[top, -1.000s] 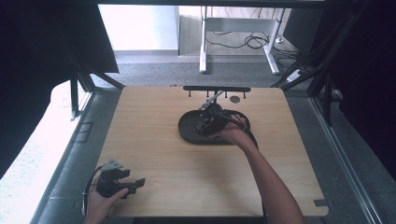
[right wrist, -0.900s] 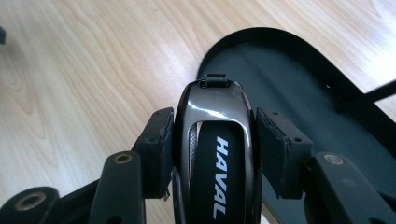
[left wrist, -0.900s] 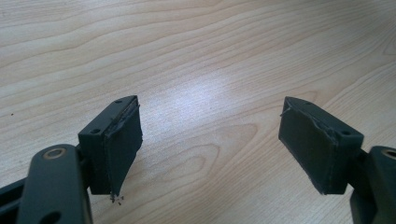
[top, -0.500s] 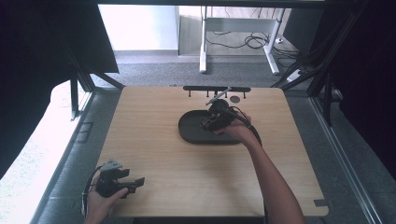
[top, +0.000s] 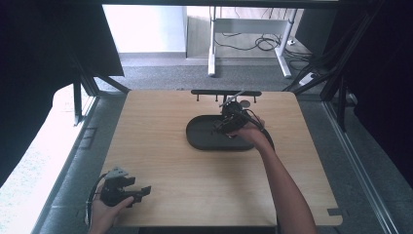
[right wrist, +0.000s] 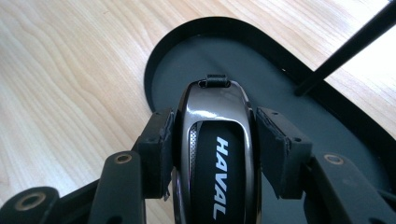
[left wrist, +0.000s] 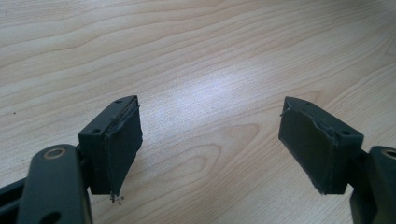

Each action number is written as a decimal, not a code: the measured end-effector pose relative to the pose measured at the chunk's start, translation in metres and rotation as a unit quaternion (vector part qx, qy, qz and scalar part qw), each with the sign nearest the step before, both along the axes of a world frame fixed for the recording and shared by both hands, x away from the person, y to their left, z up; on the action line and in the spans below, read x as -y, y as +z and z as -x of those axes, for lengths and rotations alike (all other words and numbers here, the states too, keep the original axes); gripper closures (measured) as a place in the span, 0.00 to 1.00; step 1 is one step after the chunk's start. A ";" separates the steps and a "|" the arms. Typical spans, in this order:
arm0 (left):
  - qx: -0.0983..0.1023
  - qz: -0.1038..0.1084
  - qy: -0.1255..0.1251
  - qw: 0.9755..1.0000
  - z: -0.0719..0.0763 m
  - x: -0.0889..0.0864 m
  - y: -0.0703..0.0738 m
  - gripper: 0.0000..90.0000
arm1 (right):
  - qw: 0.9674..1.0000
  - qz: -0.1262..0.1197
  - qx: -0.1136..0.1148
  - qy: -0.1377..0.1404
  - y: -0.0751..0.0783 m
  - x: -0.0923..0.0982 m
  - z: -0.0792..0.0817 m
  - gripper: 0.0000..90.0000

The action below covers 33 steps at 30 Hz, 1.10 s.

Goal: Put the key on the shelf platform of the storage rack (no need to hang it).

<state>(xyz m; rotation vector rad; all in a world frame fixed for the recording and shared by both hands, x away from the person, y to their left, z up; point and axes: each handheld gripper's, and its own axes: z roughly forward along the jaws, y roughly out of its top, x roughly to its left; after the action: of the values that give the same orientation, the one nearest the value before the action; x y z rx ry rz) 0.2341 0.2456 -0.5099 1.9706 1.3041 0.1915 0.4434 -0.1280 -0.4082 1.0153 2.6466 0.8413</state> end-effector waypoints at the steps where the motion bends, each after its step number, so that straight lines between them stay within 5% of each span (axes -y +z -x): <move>1: -0.001 0.000 0.000 1.000 0.000 0.000 0.000 0.24 | 1.000 -0.001 0.000 -0.004 0.000 0.001 -0.001 0.55; 20: -0.009 -0.005 -0.006 1.000 -0.001 0.001 -0.002 0.24 | 1.000 0.010 -0.004 -0.024 -0.015 0.010 -0.013 0.55; 33: -0.002 -0.002 -0.003 1.000 0.000 -0.001 0.000 0.24 | 0.999 0.017 -0.005 -0.028 -0.041 0.003 -0.025 0.55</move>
<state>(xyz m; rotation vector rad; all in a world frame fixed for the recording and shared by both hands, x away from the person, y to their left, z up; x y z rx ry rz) 0.2341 0.2461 -0.5102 1.9791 1.3016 0.1885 0.4682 -0.1307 -0.4490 1.0808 2.6181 0.7789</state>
